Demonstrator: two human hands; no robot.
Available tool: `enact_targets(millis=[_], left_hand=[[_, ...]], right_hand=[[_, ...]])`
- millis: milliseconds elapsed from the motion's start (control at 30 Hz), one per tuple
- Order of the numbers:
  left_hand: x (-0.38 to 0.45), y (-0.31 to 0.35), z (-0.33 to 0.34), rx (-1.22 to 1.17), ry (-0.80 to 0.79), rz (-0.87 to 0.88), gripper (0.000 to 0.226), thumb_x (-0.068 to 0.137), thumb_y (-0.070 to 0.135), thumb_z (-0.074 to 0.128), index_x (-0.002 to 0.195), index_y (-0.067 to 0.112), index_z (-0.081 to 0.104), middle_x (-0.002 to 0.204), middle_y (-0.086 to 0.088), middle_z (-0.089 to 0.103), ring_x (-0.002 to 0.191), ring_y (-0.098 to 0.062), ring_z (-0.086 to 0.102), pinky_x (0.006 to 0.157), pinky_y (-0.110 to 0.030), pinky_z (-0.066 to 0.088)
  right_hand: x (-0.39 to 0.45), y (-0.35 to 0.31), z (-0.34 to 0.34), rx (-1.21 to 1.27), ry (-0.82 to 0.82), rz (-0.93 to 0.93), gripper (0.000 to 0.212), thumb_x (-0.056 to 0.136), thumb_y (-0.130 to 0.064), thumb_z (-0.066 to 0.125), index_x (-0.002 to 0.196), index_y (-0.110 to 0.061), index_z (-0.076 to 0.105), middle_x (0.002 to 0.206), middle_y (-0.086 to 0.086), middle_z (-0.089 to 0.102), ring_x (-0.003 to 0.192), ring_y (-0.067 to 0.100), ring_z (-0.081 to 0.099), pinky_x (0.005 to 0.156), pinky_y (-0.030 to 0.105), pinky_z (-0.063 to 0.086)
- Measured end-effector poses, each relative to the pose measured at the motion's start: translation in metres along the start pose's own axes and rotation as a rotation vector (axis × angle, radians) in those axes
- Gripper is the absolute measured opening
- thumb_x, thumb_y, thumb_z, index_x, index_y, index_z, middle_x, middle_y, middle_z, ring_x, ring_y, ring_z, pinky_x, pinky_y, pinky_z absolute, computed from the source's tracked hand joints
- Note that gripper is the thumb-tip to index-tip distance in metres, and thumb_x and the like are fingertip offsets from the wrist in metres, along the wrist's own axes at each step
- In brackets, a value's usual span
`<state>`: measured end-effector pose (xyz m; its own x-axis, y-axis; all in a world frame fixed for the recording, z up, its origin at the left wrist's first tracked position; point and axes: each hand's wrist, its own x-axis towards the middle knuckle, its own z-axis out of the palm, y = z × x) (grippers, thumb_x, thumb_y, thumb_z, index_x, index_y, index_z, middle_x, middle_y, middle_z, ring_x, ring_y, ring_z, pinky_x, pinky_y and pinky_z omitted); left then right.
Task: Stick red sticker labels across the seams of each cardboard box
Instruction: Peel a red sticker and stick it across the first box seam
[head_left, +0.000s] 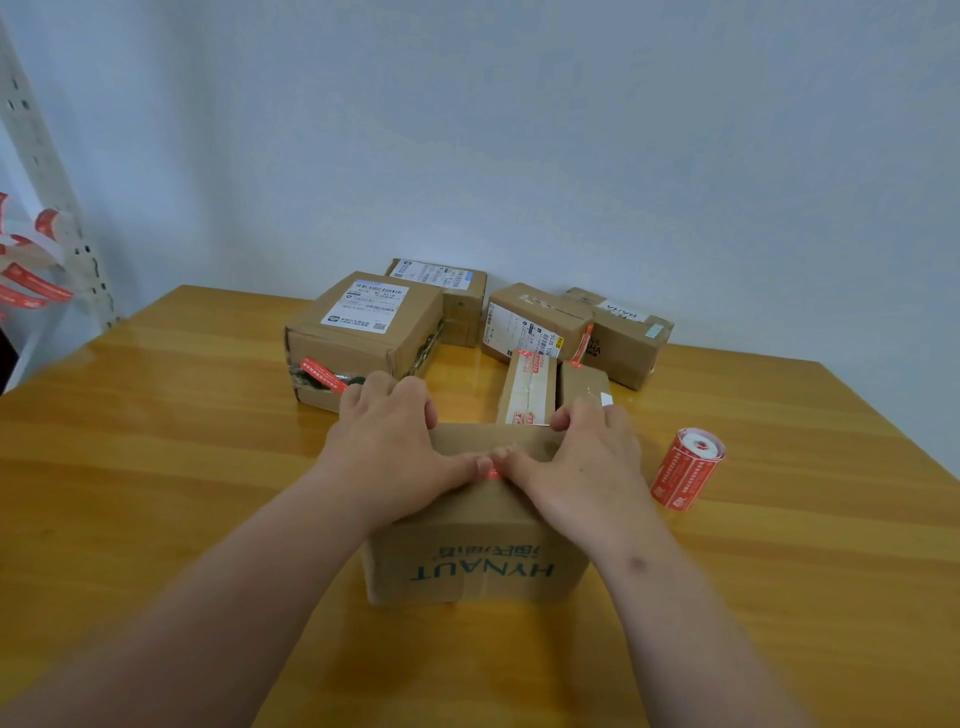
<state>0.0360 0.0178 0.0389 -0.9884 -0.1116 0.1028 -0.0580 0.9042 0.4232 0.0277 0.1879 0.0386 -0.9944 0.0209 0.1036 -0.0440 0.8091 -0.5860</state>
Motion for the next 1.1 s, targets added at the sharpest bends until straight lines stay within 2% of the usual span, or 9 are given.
enact_targets(millis=[167,233,300,367,500,633,800,967,1100], left_hand=[[-0.001,-0.005,-0.008,-0.235,-0.061,-0.023,0.041,0.071,0.04,0.08,0.094,0.033,0.048,0.119,0.004,0.042,0.116,-0.019,0.037,0.101,-0.037,0.038],[-0.003,-0.006,-0.008,-0.29,-0.077,-0.019,0.04,0.072,0.036,0.081,0.095,0.035,0.048,0.122,0.005,0.041,0.118,-0.018,0.037,0.103,-0.04,0.038],[-0.006,-0.006,-0.006,-0.251,-0.05,0.0,0.044,0.07,0.046,0.08,0.097,0.034,0.048,0.121,0.006,0.039,0.117,-0.016,0.035,0.102,-0.037,0.037],[-0.007,-0.006,-0.003,-0.209,-0.018,0.008,0.048,0.067,0.052,0.08,0.097,0.033,0.048,0.118,0.006,0.038,0.115,-0.016,0.034,0.1,-0.033,0.036],[-0.008,-0.009,-0.007,-0.442,-0.086,-0.056,0.041,0.071,0.024,0.083,0.094,0.032,0.051,0.113,0.01,0.041,0.108,-0.018,0.043,0.098,-0.04,0.046],[-0.006,-0.013,-0.004,-0.584,-0.105,-0.084,0.033,0.08,0.004,0.068,0.096,0.029,0.053,0.112,0.009,0.041,0.101,-0.019,0.047,0.084,-0.037,0.052],[-0.007,-0.012,0.004,-0.457,0.049,-0.036,0.025,0.083,0.027,0.073,0.092,0.032,0.05,0.112,0.008,0.043,0.105,-0.015,0.043,0.091,-0.031,0.041],[-0.005,-0.013,0.004,-0.488,0.044,-0.025,0.026,0.085,0.012,0.067,0.091,0.032,0.05,0.115,0.007,0.043,0.109,-0.018,0.042,0.093,-0.034,0.04],[-0.011,-0.01,0.005,-0.358,0.033,0.024,0.035,0.077,0.036,0.076,0.097,0.036,0.047,0.117,0.009,0.037,0.112,-0.013,0.034,0.098,-0.032,0.035]], right_hand=[[0.006,0.009,-0.003,0.191,-0.067,0.055,0.038,0.082,-0.032,0.069,0.108,-0.031,0.042,0.112,-0.007,0.034,0.114,0.017,0.04,0.097,0.036,0.045],[0.003,0.009,-0.002,0.168,-0.081,0.033,0.046,0.078,-0.042,0.071,0.11,-0.033,0.04,0.111,-0.009,0.032,0.113,0.015,0.037,0.097,0.035,0.043],[-0.001,0.007,-0.001,0.091,-0.077,-0.009,0.058,0.071,-0.054,0.074,0.112,-0.035,0.037,0.111,-0.01,0.029,0.11,0.013,0.032,0.095,0.031,0.041],[-0.001,0.007,-0.002,0.101,-0.08,-0.005,0.058,0.071,-0.051,0.077,0.112,-0.035,0.038,0.111,-0.01,0.029,0.112,0.013,0.032,0.096,0.031,0.04],[0.002,0.01,-0.005,0.208,-0.132,0.046,0.047,0.075,-0.036,0.073,0.11,-0.033,0.042,0.113,-0.009,0.032,0.115,0.016,0.036,0.099,0.038,0.043],[0.004,0.011,-0.001,0.167,-0.093,0.01,0.038,0.082,-0.033,0.067,0.112,-0.031,0.043,0.113,-0.008,0.031,0.114,0.016,0.035,0.093,0.031,0.039],[0.01,0.009,0.001,0.15,-0.046,0.017,0.033,0.082,-0.042,0.069,0.103,-0.031,0.046,0.11,-0.008,0.038,0.107,0.014,0.042,0.093,0.034,0.045],[0.01,0.013,0.001,0.219,-0.062,0.021,0.02,0.088,-0.028,0.063,0.1,-0.032,0.048,0.108,-0.01,0.038,0.115,0.017,0.042,0.1,0.039,0.044],[0.004,0.01,-0.002,0.117,-0.107,-0.023,0.05,0.072,-0.055,0.074,0.107,-0.034,0.044,0.109,-0.011,0.032,0.11,0.014,0.034,0.095,0.032,0.04]])
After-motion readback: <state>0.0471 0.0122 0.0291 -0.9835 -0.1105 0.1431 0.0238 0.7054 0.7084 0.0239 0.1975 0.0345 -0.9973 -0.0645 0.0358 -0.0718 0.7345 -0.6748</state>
